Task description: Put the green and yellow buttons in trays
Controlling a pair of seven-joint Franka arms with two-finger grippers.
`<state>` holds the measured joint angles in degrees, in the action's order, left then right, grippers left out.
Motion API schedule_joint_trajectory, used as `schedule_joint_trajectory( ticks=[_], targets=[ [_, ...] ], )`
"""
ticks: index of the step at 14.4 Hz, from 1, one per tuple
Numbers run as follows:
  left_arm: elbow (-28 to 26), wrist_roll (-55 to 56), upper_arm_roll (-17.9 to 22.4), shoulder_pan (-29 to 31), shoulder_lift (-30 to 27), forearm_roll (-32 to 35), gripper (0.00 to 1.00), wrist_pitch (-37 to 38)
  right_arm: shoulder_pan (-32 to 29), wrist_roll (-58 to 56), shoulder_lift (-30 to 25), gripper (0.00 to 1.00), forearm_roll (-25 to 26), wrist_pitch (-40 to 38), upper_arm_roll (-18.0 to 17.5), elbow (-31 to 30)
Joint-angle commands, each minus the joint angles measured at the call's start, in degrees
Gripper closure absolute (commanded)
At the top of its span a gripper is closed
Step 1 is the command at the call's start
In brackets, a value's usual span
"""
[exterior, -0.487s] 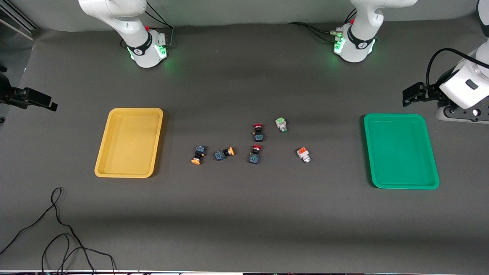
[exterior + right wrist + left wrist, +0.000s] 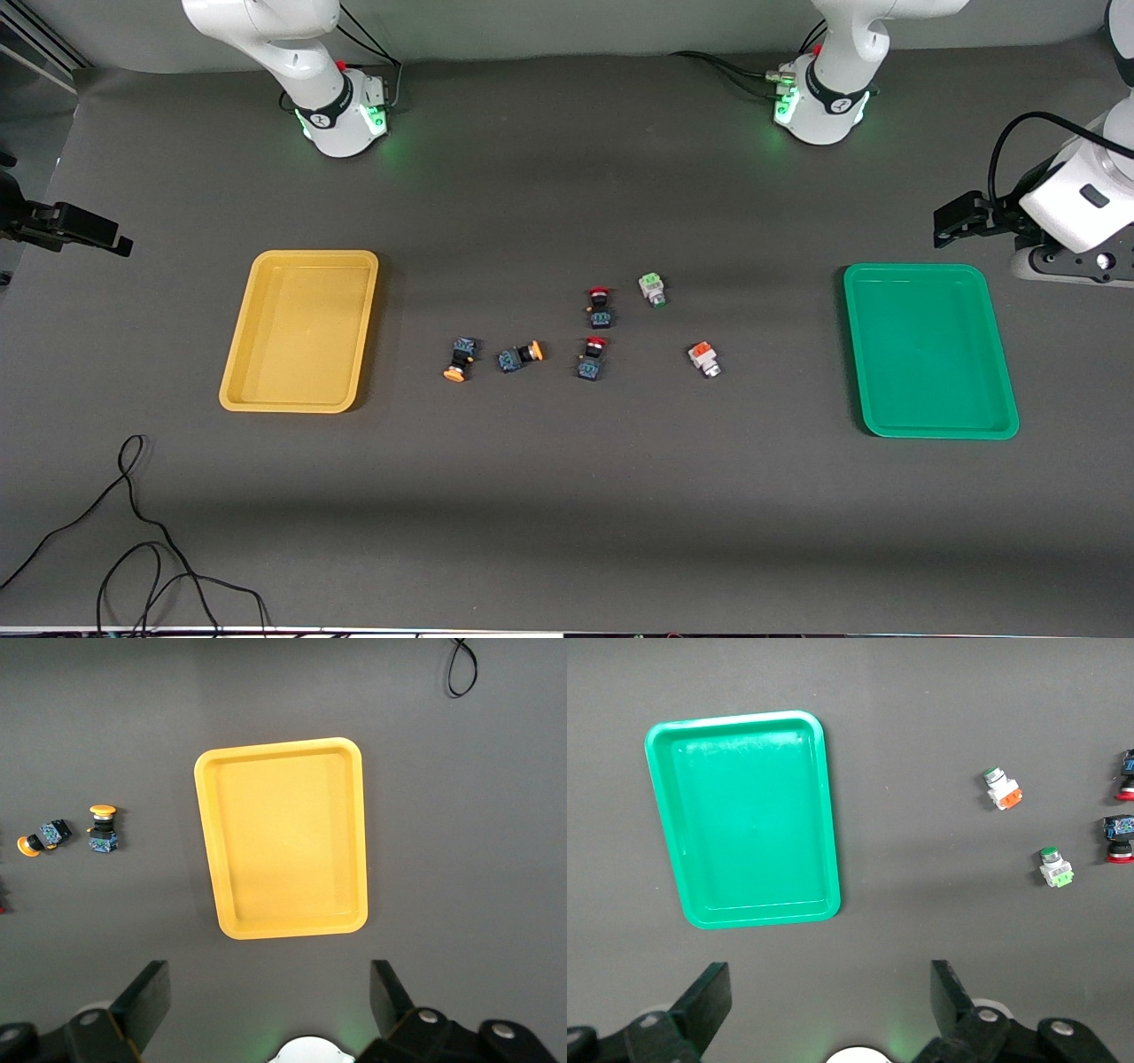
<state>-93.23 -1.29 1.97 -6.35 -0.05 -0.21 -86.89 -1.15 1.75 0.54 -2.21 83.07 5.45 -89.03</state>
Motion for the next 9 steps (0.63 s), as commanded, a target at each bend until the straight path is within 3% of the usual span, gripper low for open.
schedule_joint_trajectory(
  ticks=[1, 9],
  targets=[
    [-0.46, 1.02, 0.23, -0.6, -0.83, -0.31, 0.0, -0.56, -0.26, -0.61, 0.95, 0.0, -0.96, -1.33, 0.26, 1.75],
    [-0.11, 1.19, -1.0, -0.24, -0.74, -0.05, 0.0, -0.12, 0.0, -2.02, 1.66, 0.0, -0.87, -3.62, 0.35, 1.58]
  ],
)
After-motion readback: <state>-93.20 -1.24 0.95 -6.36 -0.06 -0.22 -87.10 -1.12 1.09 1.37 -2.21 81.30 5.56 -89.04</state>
